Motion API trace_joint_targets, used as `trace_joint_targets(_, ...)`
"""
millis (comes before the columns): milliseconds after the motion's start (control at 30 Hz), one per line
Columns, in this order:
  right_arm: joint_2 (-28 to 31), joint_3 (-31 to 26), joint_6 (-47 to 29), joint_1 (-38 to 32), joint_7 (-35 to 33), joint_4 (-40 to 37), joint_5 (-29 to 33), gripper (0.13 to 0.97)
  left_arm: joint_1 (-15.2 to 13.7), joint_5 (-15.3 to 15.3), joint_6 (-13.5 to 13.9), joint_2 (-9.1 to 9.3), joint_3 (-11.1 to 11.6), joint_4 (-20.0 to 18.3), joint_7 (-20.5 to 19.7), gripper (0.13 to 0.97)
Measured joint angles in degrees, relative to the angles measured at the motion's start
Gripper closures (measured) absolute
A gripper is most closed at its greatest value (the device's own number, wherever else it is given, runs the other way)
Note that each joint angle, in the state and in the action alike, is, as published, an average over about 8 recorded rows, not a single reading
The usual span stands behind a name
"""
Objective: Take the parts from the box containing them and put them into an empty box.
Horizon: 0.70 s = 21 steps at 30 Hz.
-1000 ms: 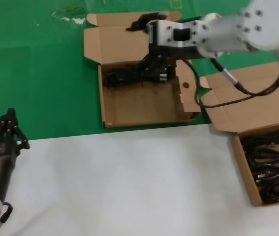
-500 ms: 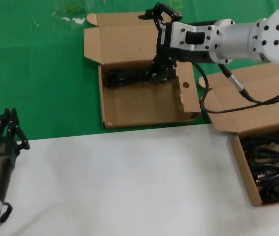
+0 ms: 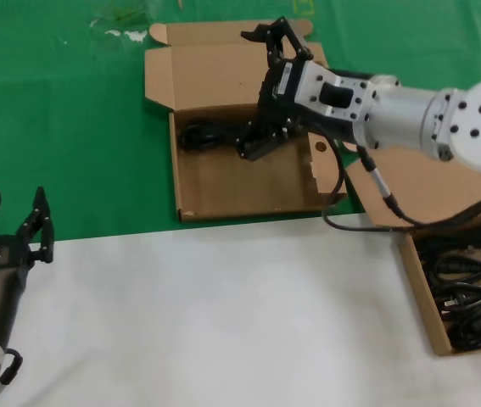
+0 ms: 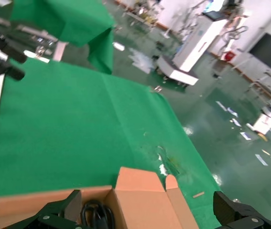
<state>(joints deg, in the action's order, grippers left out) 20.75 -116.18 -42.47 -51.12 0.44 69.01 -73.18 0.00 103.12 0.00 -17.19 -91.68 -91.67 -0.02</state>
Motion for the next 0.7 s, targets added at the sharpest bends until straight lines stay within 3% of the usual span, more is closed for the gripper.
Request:
trace_joint_targets(100, -0.2, 1.2, 2.0, 2.5, 0.0, 1.1, -1.4, 0.160, 0.0, 0.0, 0.0, 0.00, 0.0, 0.0, 0.0, 0.762)
trace_joint_targets(700, -1.2, 8.2, 14.3, 17.1, -0.1, 7.6, -10.0, 0.129, 0.0, 0.0, 0.0, 0.00, 0.0, 0.0, 0.0, 0.360)
